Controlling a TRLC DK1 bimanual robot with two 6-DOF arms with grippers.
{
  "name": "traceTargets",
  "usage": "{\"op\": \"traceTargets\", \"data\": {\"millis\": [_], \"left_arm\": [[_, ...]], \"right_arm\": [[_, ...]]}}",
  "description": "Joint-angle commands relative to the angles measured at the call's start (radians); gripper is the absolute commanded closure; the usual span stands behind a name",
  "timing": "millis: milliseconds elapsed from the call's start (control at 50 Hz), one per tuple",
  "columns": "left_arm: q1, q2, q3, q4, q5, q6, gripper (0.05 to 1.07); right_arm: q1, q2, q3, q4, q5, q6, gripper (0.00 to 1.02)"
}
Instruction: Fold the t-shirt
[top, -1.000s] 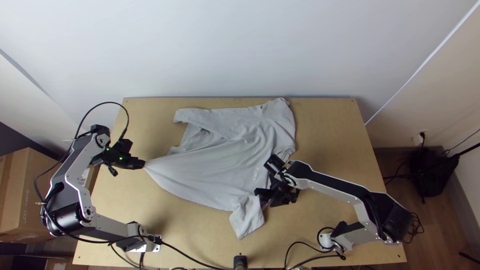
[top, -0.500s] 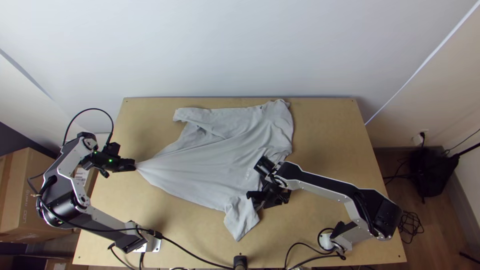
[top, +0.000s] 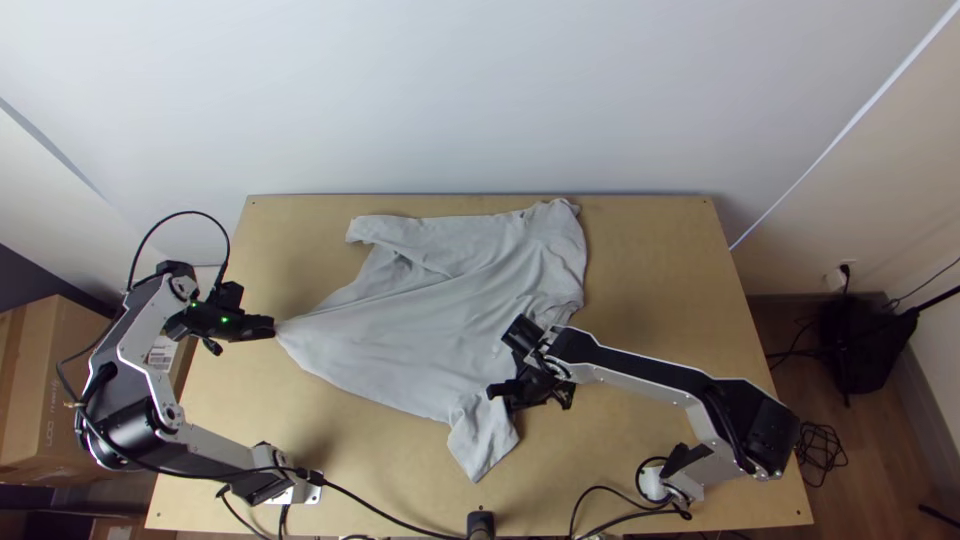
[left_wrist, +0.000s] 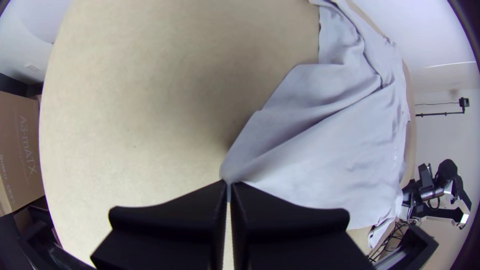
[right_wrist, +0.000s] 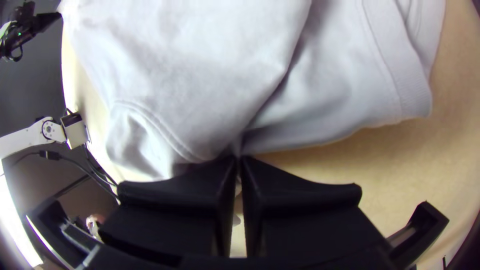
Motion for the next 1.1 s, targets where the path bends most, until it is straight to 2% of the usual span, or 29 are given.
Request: {"op": "traceTargets", "data": {"millis": [0,120,260,400,520,620,720,780,860,940,980,1080], "left_arm": [[-0.039,-0.114,-0.019,-0.019,0.035,-0.047,1.04],[-0.131,-0.248,-0.019,0.001,0.036,-0.144,1.05],[-0.288,-0.409,-0.037,0.093,0.028,-0.267,1.05],[-0.450,-0.492,-0.027,0.179,-0.054,-0.385,1.05],[-0.521,-0.538,-0.023,0.277,-0.110,-0.466,1.05],[-0.567,-0.556,-0.022,0.361,-0.162,-0.506,1.05],[-0.581,-0.558,-0.011,0.440,-0.217,-0.509,1.05],[-0.581,-0.553,0.018,0.466,-0.226,-0.520,1.05],[-0.573,-0.525,0.092,0.473,-0.248,-0.544,1.05],[-0.571,-0.492,0.165,0.481,-0.288,-0.566,1.05],[-0.571,-0.473,0.201,0.479,-0.300,-0.572,1.05],[-0.573,-0.438,0.280,0.490,-0.335,-0.586,1.05]], "right_arm": [[-0.060,-0.154,-0.046,0.025,0.033,-0.037,1.00],[-0.194,-0.286,-0.059,0.025,0.045,-0.040,1.00],[-0.380,-0.413,-0.144,0.027,0.048,-0.083,1.00],[-0.562,-0.560,-0.181,0.031,0.048,-0.092,1.00],[-0.692,-0.658,-0.194,0.068,0.056,-0.105,1.00],[-0.751,-0.681,-0.191,0.102,0.064,-0.167,1.00],[-0.808,-0.684,-0.156,0.111,0.078,-0.192,1.00],[-0.831,-0.684,-0.118,0.146,0.090,-0.247,1.00],[-0.857,-0.680,-0.059,0.225,0.131,-0.321,1.00],[-0.855,-0.652,-0.013,0.310,0.219,-0.404,1.00],[-0.846,-0.635,0.003,0.367,0.257,-0.419,1.00],[-0.849,-0.583,0.071,0.450,0.300,-0.447,1.00]]}}
